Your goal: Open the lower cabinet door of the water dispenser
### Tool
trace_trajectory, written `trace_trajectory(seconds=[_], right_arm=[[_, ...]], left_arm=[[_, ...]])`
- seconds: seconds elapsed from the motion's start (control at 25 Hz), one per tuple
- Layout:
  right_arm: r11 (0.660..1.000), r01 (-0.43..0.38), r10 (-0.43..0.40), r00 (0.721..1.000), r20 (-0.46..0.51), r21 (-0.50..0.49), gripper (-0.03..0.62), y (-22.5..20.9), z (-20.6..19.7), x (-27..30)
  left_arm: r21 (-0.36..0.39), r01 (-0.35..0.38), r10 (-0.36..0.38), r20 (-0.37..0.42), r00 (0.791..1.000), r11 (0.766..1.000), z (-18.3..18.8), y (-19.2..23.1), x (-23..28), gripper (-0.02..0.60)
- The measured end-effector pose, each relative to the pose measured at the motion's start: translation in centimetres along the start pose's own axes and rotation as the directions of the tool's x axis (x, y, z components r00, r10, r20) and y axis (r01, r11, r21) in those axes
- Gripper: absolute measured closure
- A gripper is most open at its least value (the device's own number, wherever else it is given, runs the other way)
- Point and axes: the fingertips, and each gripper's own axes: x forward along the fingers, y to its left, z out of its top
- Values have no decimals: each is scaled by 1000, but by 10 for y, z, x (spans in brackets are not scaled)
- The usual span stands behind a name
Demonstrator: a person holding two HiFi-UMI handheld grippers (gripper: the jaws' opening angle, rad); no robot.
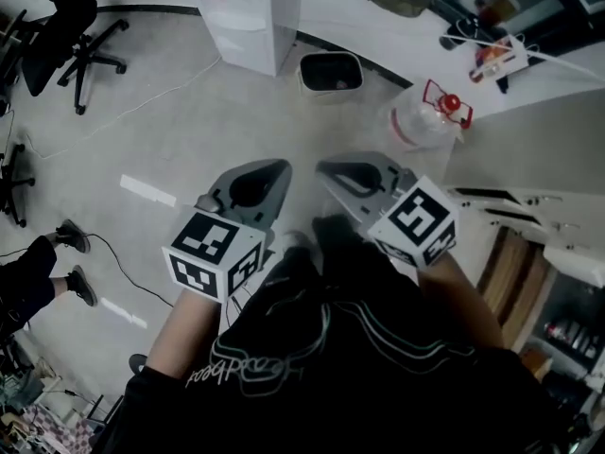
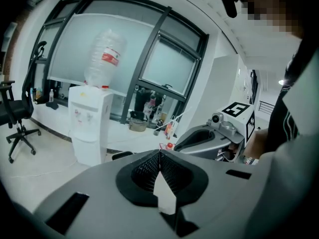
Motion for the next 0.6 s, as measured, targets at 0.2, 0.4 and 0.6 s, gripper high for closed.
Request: trace_trajectory(seconds=[0.2, 0.4, 0.6], right_arm=[[1000, 11, -10, 1000, -30, 12, 579, -37, -4, 21], [999, 3, -2, 1000, -15, 53, 579, -104, -8, 37], [997, -27, 29, 999, -30, 68, 579, -182, -11, 51]], left_arm=[[-19, -35, 35, -29, 999, 999, 4, 26, 29, 580], [-24, -80, 78, -73, 994, 997, 15, 55, 76, 580], [-50, -127, 121, -109, 987, 991, 39, 88, 135, 580]])
